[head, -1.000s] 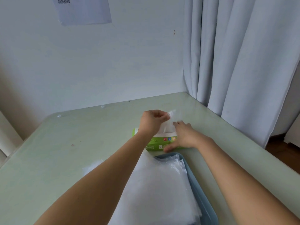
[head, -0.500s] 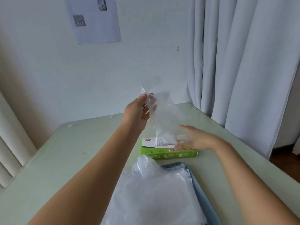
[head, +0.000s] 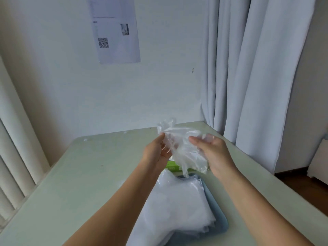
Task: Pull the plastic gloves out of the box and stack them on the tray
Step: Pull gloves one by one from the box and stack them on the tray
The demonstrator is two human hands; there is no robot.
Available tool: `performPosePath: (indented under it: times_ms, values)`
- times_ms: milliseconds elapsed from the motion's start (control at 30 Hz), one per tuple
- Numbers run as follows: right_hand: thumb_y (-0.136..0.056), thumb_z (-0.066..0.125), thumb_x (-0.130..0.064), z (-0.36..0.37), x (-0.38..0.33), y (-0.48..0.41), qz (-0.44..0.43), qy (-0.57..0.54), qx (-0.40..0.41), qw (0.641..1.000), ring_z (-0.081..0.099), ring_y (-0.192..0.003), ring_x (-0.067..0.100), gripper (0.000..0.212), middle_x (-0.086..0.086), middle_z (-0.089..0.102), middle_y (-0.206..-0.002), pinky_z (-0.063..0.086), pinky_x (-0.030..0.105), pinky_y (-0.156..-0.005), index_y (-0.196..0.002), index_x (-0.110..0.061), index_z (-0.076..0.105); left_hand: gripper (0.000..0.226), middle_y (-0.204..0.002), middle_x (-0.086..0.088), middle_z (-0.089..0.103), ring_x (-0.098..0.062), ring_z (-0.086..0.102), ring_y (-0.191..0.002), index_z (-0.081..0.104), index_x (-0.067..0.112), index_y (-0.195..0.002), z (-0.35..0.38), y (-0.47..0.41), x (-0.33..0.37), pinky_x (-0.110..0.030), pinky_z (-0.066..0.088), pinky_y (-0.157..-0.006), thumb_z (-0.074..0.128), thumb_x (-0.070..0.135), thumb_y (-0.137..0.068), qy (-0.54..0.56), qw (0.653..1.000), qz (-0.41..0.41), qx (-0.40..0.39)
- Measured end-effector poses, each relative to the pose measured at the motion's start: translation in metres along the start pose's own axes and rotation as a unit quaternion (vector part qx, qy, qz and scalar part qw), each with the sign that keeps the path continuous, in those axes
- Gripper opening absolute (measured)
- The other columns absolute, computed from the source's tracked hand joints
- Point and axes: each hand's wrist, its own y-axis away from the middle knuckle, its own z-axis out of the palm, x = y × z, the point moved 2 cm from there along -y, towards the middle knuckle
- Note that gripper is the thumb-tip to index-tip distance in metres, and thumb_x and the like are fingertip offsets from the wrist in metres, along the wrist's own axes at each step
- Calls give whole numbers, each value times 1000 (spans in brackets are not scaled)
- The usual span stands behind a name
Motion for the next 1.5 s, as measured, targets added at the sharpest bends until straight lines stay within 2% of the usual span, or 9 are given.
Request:
performPosePath:
  times_ms: [267, 433, 600, 767, 900, 1033, 1167, 1300, 1500]
  values:
    - [-87, 57, -1, -2, -51, 10, -9, -28, -88, 996, 66, -79, 21, 25, 13, 71, -78, 52, 24, -74, -68, -6, 73, 16, -79, 0, 52, -13, 54, -75, 50, 15, -80, -35, 41, 18, -34, 50, -85, 59, 7, -91, -278, 950, 123, 74]
    - [-101, 36, -13, -1, -45, 13, 192, -214, -103, 952, 72, -86, 22, 34, 16, 73, -91, 56, 24, -79, -90, 2, 64, 10, -79, 7, 63, -2, 57, -69, 63, 16, -83, -38, 94, -6, -21, 48, -70, 59, 11, -90, -588, 775, 203, -112]
    - [-101, 37, -2, 0, 25, 45, 345, -180, -43, 920, 70, -74, 40, 18, 33, 62, -99, 58, 41, -69, -87, 1, 49, 36, -135, -1, 53, -16, 50, -122, 53, 13, -132, -51, 121, -58, -22, 35, -101, 41, 25, -101, -773, 568, 151, -240]
    - [-102, 33, -11, -18, 74, 64, 421, -196, -54, 884, 39, -130, 45, 34, 36, 46, -130, 33, 51, -105, -103, 16, 54, 35, -130, -19, 47, -34, 44, -122, 49, -1, -121, -65, 124, -82, -37, 35, -102, 35, 25, -102, -813, 522, 69, -249]
    - [-102, 34, -13, -18, 75, 60, 399, -176, -48, 898, 62, -100, 40, 31, 28, 64, -101, 48, 48, -91, -113, 10, 52, 55, -155, -19, 16, -36, 16, -142, 18, 6, -149, -72, 136, -86, -44, 15, -116, 24, 37, -104, -885, 416, 26, -205]
    - [-100, 41, -17, -21, 77, 57, 413, -119, -59, 901, 72, -70, 28, 30, 19, 72, -87, 59, 34, -55, -112, 4, 59, 55, -151, -27, 19, -46, 18, -138, 15, 19, -152, -95, 128, -66, -59, 19, -107, 17, 41, -101, -952, 291, -51, -80]
    - [-99, 45, -16, -21, 74, 58, 401, -113, -74, 906, 72, -76, 32, 34, 22, 69, -100, 59, 41, -58, -123, 5, 56, 66, -156, -25, 10, -41, 9, -144, 6, -3, -150, -104, 132, -28, -53, 6, -115, 12, 44, -102, -955, 264, -121, 68]
    - [-99, 43, -14, -19, 69, 59, 382, -112, -102, 912, 71, -71, 32, 29, 18, 70, -90, 59, 45, -59, -113, 4, 60, 54, -155, -23, 17, -35, 11, -145, 23, -5, -146, -77, 148, -18, -47, -2, -117, 24, 30, -104, -961, 267, 52, 39]
    - [-80, 59, -23, -9, 13, 47, 272, -84, -168, 944, 67, -68, 20, 23, 6, 66, -77, 58, 32, -66, -93, -8, 72, 23, -105, -11, 59, -27, 56, -103, 62, 5, -96, -66, 147, -54, -33, 44, -93, 42, 1, -84, -890, 406, 135, -157]
